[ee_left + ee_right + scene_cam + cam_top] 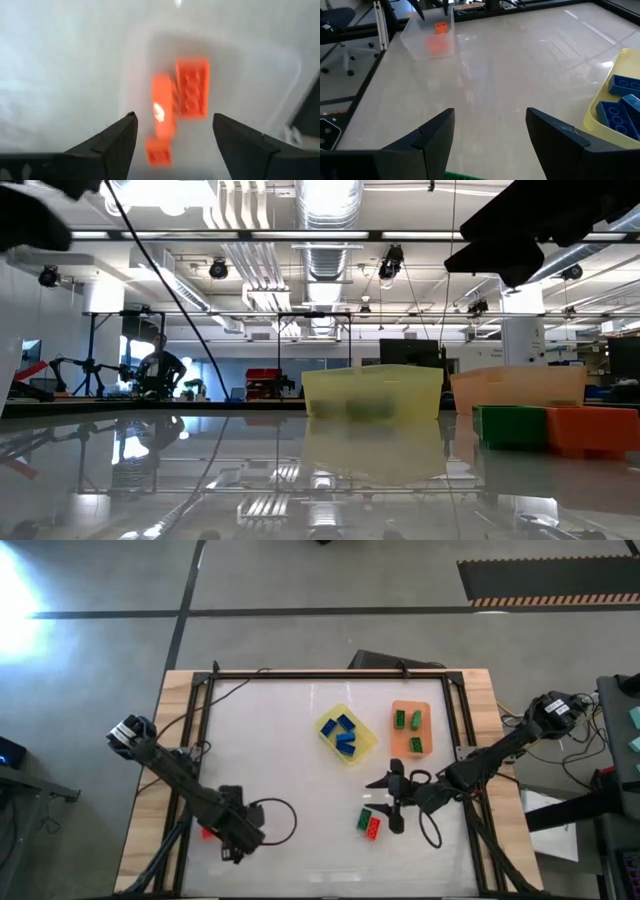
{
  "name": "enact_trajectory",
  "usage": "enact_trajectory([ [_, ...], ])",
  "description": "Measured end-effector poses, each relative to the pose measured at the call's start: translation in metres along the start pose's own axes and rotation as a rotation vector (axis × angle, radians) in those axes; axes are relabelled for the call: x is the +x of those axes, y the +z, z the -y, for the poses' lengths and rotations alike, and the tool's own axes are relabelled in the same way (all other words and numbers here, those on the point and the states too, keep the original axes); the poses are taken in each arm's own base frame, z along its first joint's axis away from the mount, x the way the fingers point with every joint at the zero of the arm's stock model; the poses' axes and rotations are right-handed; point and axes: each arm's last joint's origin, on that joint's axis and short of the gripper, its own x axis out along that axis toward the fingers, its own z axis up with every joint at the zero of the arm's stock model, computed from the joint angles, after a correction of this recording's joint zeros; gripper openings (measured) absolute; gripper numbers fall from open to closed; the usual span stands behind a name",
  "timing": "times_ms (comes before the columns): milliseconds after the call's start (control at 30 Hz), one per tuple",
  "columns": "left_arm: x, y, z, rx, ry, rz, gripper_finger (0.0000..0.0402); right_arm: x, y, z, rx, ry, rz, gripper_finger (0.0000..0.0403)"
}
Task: Sort & place blocks by color
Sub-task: Put the green game piece into the orange bin
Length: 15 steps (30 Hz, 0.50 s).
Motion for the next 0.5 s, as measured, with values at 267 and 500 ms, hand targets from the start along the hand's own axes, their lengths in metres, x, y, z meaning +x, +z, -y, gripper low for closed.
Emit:
enact_trajectory([
  [267,-0.017,0.023,0.003,0.144,0.162,0.379,0.0242,-0.002,0.013,-0.004,-0.070,-0.048,-0.114,0.0224],
  [500,-0.024,0.036,0.006,0.206,0.330,0.660,0.0242,-0.004,0.021,-0.004,-0.096,-0.015,-0.229,0.0164],
])
